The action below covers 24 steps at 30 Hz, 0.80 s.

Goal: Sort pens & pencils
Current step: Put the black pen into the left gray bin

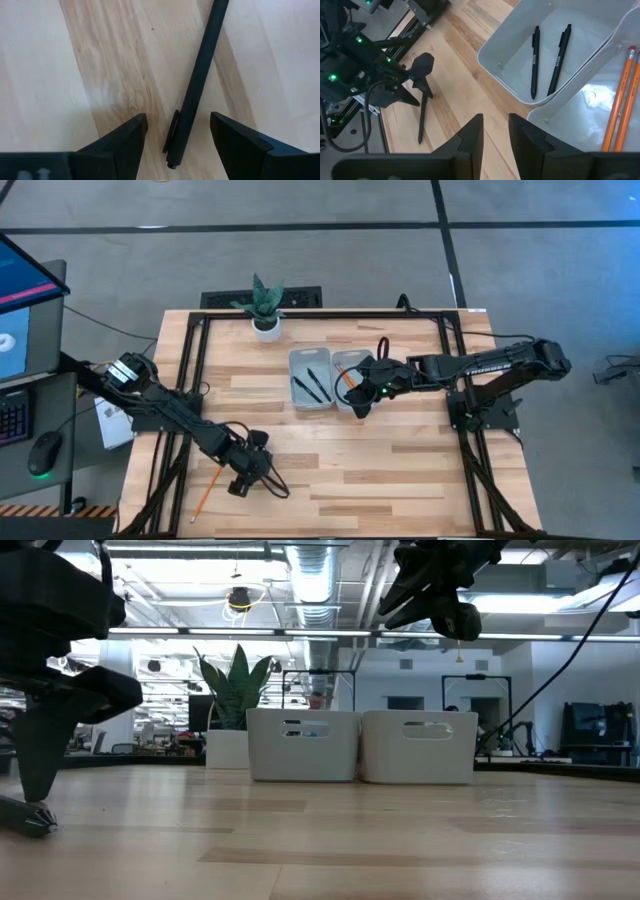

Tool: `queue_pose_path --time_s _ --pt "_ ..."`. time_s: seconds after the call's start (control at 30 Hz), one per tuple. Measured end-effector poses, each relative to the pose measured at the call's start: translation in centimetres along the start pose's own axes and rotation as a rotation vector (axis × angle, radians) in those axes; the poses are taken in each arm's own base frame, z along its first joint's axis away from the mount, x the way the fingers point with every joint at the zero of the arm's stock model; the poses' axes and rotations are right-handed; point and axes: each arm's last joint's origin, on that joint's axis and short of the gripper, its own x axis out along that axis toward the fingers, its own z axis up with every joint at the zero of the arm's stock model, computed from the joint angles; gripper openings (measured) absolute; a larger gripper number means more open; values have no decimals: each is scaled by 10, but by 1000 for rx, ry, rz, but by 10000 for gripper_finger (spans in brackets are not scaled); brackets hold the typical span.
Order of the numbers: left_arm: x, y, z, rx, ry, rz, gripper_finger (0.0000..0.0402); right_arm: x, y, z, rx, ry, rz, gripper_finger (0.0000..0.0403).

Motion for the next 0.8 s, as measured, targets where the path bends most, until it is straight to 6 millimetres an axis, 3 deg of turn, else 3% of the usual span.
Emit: queue_pose_path --time_s 0.3,0.8 --pt "0 2 -2 37 19 31 211 0 0 0 0 0 0 113" --pt "1 4 -3 46 31 36 83 0 1 1 0 -5 5 113"
